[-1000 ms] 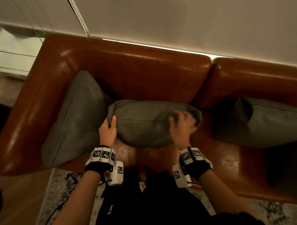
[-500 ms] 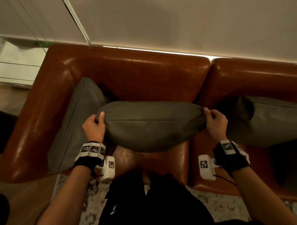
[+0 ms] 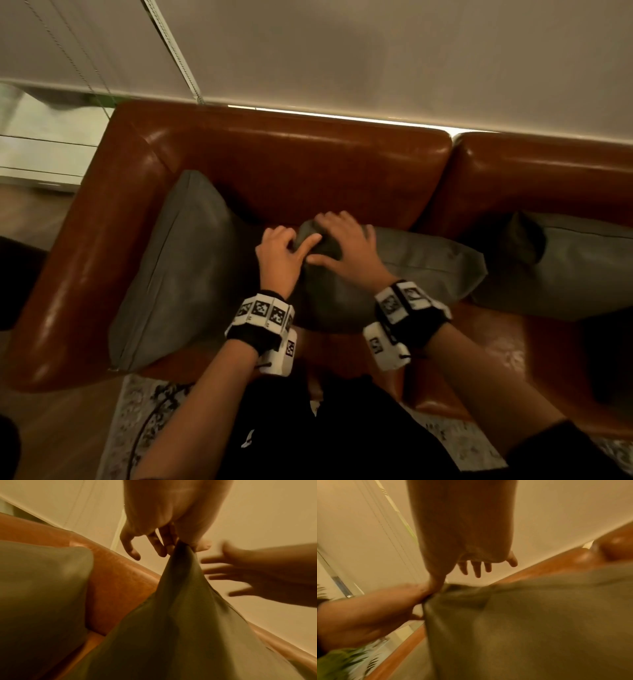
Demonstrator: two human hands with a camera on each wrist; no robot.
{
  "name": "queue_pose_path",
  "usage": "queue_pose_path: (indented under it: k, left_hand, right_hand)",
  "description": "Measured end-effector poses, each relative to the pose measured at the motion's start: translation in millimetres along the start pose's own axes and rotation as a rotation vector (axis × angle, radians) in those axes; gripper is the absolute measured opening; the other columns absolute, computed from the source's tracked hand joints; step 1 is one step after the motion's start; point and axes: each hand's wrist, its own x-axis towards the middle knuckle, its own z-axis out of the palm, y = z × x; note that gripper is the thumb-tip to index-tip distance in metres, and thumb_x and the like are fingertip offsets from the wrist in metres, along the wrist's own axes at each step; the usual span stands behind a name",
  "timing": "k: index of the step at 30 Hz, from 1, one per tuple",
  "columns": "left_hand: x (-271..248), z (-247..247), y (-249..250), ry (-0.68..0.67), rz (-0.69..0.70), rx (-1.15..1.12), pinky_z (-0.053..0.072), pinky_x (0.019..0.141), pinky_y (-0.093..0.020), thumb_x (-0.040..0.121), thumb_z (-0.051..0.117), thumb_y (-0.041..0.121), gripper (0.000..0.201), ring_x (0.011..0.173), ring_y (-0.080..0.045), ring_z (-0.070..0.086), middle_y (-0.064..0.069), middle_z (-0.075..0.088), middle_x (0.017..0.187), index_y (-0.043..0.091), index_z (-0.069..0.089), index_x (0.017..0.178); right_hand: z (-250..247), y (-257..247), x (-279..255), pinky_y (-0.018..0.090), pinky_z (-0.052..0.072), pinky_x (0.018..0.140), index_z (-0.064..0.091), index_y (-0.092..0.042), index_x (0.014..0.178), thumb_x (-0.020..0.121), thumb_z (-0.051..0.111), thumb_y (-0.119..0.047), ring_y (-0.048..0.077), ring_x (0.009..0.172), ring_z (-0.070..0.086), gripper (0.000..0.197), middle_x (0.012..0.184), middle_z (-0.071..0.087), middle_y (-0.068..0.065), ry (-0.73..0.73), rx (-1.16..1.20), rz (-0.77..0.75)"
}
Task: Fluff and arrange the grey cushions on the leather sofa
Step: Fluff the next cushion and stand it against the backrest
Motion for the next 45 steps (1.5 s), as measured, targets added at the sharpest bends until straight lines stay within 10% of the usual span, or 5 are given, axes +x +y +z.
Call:
queue_pose_path:
  k: [11, 20, 35, 41, 45]
  left_hand:
    - [-18, -27, -120, -0.103, -0.908, -0.187, 0.026, 0.112, -0.047, 0.093, 0.026, 0.059, 0.07, 0.133, -0.04, 0.034, -0.024, 0.037, 0.145, 0.008, 0.035, 0.14]
    - [22, -75, -82, 0.115, -0.732, -0.785, 0.05, 0.079, -0.026, 0.085, 0.065, 0.027, 0.017, 0.095, -0.021, 0.063, -0.005, 0.068, 0.085, 0.013, 0.066, 0.075]
    - [-20, 42, 62, -0.639, -0.293, -0.798, 0.043, 0.102, -0.027, 0.099, 0.037, 0.018, 0.032, 0.118, -0.017, 0.054, -0.009, 0.058, 0.129, 0.013, 0.056, 0.125]
    - [-27, 35, -20, -0.065, -0.298, -0.226, 0.037, 0.1, -0.034, 0.092, 0.036, 0.023, 0.037, 0.112, -0.029, 0.055, -0.016, 0.062, 0.117, 0.006, 0.062, 0.113]
    - [-39, 43, -62, -0.295, -0.434, -0.097, 0.041, 0.095, -0.036, 0.094, 0.048, 0.016, 0.028, 0.108, -0.035, 0.055, -0.023, 0.058, 0.116, 0.0, 0.058, 0.115]
  right_hand:
    - [-81, -6, -55, 0.024, 0.045, 0.067, 0.065, -0.008, 0.084, 0.089, 0.06, -0.015, 0.01, 0.075, 0.06, 0.009, 0.078, 0.065, 0.005, 0.324, 0.568, -0.097]
    - [-84, 88, -55, 0.032, 0.049, 0.095, 0.059, -0.017, 0.115, 0.097, 0.048, -0.019, 0.017, 0.11, 0.058, 0.021, 0.117, 0.062, 0.005, 0.647, 0.799, 0.44]
    - [-36, 45, -42, 0.041, 0.047, 0.092, 0.049, -0.007, 0.114, 0.071, 0.075, -0.047, 0.024, 0.107, 0.052, 0.064, 0.112, 0.054, 0.01, 0.235, 0.271, 0.472]
    - [-70, 100, -47, 0.033, 0.04, 0.085, 0.049, 0.002, 0.124, 0.093, 0.053, -0.018, 0.036, 0.114, 0.053, 0.037, 0.122, 0.056, 0.021, 0.371, 0.292, 0.673]
    - [-70, 135, -52, 0.041, 0.048, 0.088, 0.056, -0.003, 0.119, 0.089, 0.053, -0.016, 0.034, 0.109, 0.057, 0.032, 0.114, 0.061, 0.018, 0.459, 0.449, 0.818]
